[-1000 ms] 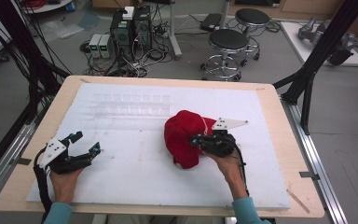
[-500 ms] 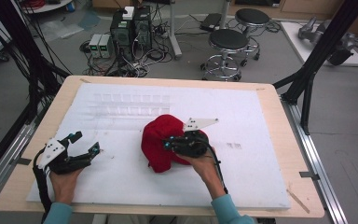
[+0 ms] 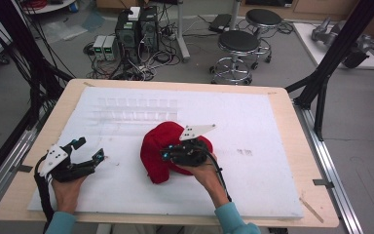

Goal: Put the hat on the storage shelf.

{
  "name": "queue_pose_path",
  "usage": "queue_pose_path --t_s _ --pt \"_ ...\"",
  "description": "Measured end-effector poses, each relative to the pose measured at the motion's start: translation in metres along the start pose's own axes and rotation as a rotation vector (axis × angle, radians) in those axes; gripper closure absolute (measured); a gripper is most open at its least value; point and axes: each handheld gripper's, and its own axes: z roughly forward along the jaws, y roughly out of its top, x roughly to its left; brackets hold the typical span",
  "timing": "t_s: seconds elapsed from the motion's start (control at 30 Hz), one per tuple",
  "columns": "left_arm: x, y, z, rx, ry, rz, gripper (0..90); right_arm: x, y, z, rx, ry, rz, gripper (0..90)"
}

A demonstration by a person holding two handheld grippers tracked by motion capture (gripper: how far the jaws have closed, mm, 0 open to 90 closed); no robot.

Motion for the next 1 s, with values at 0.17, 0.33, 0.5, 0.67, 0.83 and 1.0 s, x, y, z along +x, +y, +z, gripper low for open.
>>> queue_pose_path --t_s 0.17,0.33,0.5,0.67,0.83,1.0 --pt "0.000 0.000 0.000 0.002 0.001 0.005 17.0 0.002 0.003 -0.005 -0.043 0.001 -0.040 60.9" --pt "0.000 0.000 0.000 0.000 0.001 0.004 17.0 0.000 0.006 -0.011 -0.058 -0.067 -0.072 20.9" --pt "0.000 0.000 0.000 0.000 0.000 0.002 17.1 -0.004 0.015 -0.017 -0.034 -0.105 -0.148 9.7" --pt "0.000 0.000 0.000 0.000 0.001 0.004 17.1 -0.015 0.021 -0.020 0.035 -0.119 -0.184 9.6" --pt "0.000 0.000 0.000 0.000 0.000 0.000 17.1 -0.027 0.020 -0.019 0.090 -0.117 -0.199 9.6" --pt "0.000 0.000 0.000 0.000 0.001 0.000 17.1 -0.036 0.022 -0.017 0.127 -0.115 -0.212 9.6"
